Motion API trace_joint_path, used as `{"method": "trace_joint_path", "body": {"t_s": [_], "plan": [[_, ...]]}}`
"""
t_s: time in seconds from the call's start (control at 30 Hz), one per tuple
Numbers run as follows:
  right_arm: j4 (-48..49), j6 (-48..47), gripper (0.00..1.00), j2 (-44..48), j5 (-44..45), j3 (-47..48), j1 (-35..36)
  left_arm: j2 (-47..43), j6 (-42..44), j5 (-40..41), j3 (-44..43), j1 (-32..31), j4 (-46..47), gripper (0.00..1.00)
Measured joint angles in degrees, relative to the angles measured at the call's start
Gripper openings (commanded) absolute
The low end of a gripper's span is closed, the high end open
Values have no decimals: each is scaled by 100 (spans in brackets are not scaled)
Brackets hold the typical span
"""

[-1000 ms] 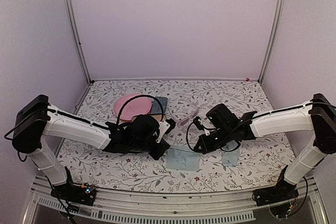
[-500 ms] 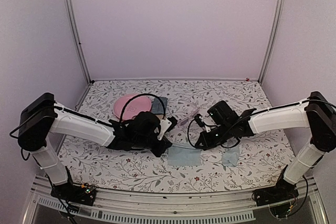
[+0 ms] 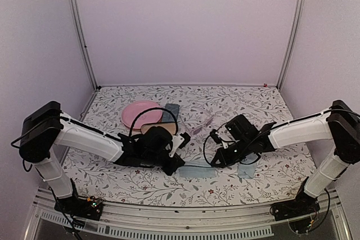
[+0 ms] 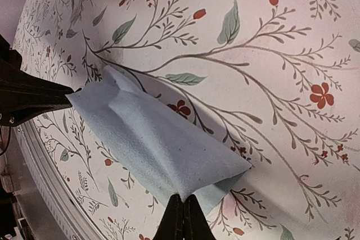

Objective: Organize the sunglasses
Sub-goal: Fold the glasses cleaning cloth at the center of the board.

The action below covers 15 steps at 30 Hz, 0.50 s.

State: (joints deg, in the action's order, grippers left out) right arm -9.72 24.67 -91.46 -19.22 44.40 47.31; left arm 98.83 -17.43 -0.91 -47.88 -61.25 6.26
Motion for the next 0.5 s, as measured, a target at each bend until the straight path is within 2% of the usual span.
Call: {"method": "trace_joint_path", "body": {"t_s": [0.5], "plan": [[66, 83, 5, 0, -87, -127, 146, 0, -122, 129, 4, -181, -271, 0]]}}
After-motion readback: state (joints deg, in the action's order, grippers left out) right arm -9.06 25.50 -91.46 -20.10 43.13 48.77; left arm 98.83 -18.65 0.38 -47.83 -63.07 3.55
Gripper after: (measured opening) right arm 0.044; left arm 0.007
